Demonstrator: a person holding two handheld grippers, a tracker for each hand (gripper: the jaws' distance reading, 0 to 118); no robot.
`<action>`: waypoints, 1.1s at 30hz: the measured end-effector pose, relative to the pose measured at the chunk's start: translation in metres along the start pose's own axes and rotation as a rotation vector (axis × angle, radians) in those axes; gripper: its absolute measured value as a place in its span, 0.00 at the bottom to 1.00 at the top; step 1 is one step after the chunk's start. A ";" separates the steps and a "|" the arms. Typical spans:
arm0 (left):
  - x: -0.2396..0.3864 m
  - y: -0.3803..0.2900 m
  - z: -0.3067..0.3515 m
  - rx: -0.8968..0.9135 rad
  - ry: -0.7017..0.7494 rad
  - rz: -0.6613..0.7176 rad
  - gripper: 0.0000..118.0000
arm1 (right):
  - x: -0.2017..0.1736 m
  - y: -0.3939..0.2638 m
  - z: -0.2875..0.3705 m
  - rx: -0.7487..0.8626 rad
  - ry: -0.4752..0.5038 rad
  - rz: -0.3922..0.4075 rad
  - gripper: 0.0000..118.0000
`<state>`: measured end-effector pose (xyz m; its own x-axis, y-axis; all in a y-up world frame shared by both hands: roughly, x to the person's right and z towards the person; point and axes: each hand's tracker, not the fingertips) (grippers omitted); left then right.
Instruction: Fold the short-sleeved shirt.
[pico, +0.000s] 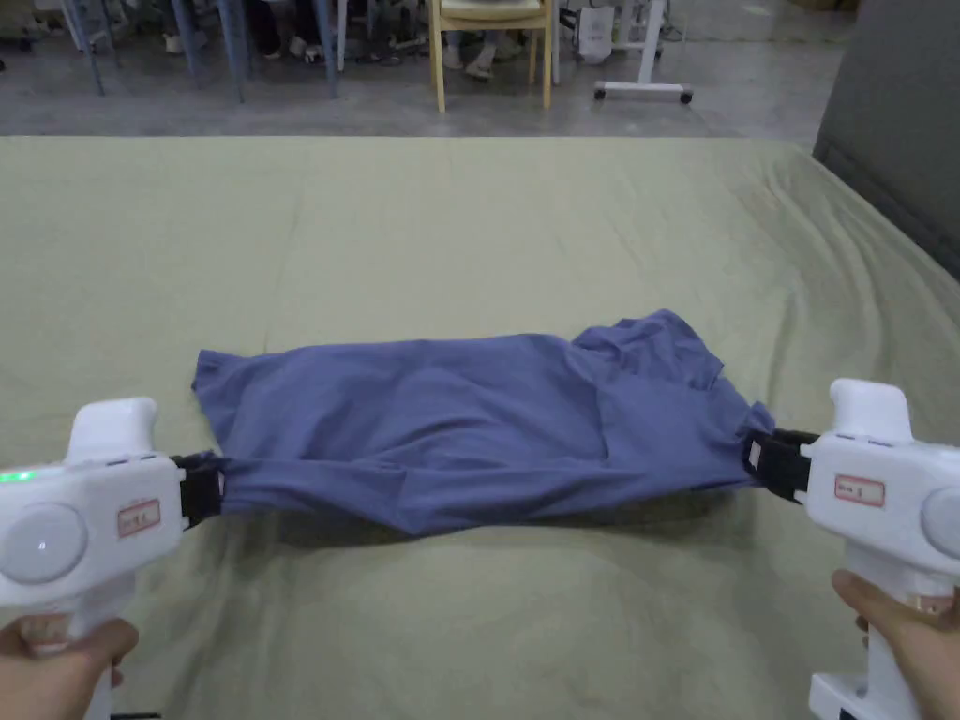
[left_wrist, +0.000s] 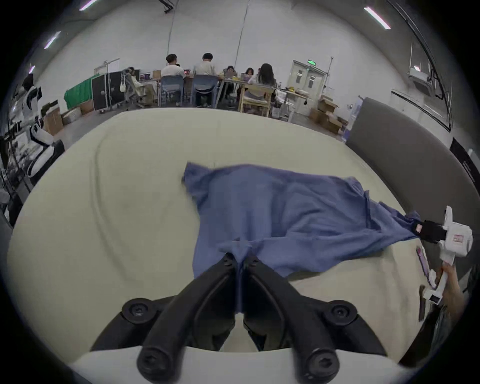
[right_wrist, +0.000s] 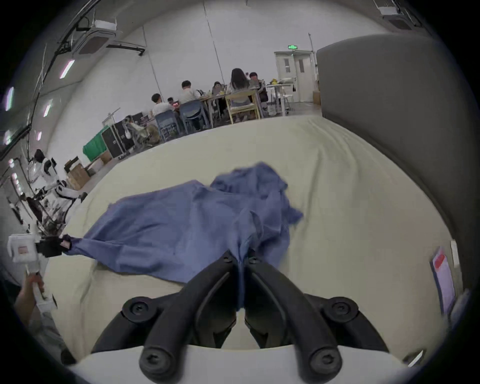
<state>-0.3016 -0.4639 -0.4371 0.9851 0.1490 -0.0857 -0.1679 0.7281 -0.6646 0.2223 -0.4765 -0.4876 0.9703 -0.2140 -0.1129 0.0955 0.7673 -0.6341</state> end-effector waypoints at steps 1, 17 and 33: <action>-0.004 -0.015 0.015 -0.011 -0.010 -0.002 0.01 | 0.002 -0.015 0.017 -0.013 -0.002 0.002 0.04; -0.030 -0.140 0.118 -0.194 0.075 -0.033 0.01 | 0.025 -0.165 0.157 -0.119 -0.031 -0.076 0.04; 0.011 -0.126 0.200 -0.040 0.152 -0.035 0.61 | -0.004 -0.123 0.199 -0.083 -0.157 0.058 0.78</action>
<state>-0.2770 -0.4202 -0.2064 0.9851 0.0187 -0.1711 -0.1346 0.7034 -0.6980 0.2510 -0.4498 -0.2575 0.9970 -0.0692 -0.0342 0.0264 0.7217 -0.6917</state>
